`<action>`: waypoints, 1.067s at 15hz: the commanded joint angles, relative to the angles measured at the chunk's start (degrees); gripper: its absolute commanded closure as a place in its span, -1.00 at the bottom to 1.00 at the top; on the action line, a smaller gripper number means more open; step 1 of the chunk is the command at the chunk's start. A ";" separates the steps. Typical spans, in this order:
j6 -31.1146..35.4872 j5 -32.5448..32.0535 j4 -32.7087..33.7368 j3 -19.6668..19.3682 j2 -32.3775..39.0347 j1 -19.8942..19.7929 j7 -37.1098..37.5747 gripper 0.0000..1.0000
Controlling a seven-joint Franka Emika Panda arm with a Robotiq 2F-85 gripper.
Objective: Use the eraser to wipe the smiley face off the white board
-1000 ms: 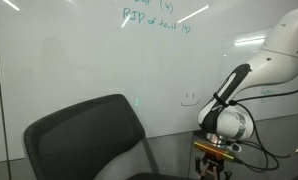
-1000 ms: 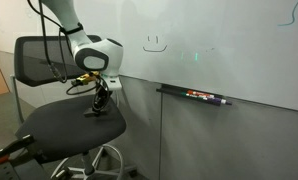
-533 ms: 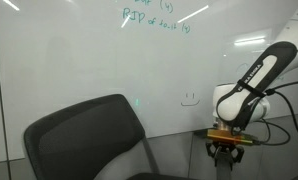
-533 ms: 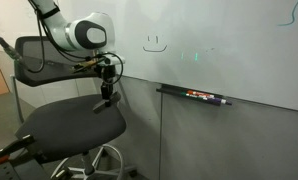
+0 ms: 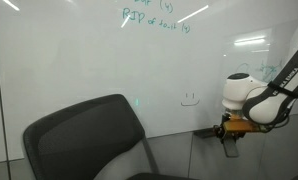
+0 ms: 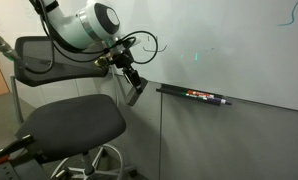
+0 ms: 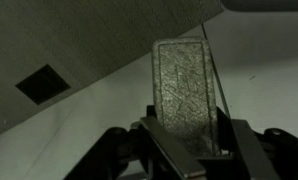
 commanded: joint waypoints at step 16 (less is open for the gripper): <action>38.32 -34.28 21.39 -9.10 6.01 -0.24 -2.42 0.38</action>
